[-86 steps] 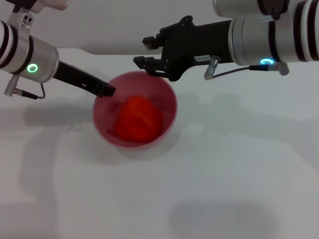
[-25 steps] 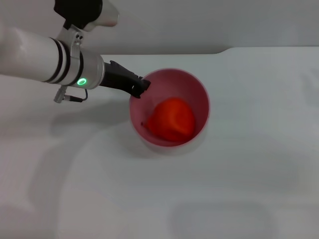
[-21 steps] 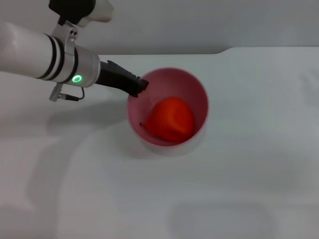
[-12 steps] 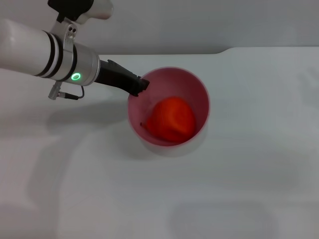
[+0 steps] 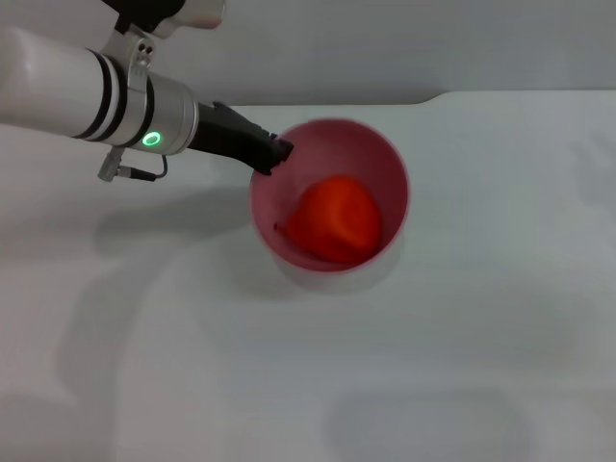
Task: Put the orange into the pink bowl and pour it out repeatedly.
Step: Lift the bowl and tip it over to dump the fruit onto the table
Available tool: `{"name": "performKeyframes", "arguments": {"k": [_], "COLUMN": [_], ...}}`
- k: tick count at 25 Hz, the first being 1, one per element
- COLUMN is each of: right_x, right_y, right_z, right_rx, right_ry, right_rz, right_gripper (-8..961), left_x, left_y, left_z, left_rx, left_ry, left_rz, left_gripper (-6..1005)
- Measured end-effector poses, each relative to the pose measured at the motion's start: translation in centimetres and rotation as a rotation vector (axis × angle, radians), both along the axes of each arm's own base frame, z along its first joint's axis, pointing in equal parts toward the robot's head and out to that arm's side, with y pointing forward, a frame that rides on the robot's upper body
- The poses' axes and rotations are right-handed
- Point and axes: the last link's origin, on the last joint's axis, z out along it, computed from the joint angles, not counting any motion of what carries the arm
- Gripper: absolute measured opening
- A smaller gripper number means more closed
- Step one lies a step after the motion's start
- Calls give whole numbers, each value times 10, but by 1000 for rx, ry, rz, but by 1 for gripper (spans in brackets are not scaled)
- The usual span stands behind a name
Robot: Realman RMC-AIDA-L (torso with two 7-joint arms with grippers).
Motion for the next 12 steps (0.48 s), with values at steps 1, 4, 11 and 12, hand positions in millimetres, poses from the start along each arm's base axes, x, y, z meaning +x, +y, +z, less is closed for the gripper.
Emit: {"name": "performKeyframes", "arguments": {"k": [1, 4, 11, 12], "right_x": [1, 1, -1, -1], "right_y": [0, 0, 2, 2], "right_z": [0, 0, 0, 0], "right_rx": [-2, -4, -4, -4], "right_ry": [3, 6, 7, 7], "right_rz": [-3, -4, 2, 3], "right_gripper": [393, 393, 394, 394], "left_x": [1, 0, -2, -1], "left_y": [1, 4, 8, 7], "left_z": [0, 0, -2, -3], "left_rx": [8, 35, 93, 97], "left_ry": [0, -2, 6, 7], "left_rz": [-9, -16, -39, -44], "left_gripper": [74, 74, 75, 75]}}
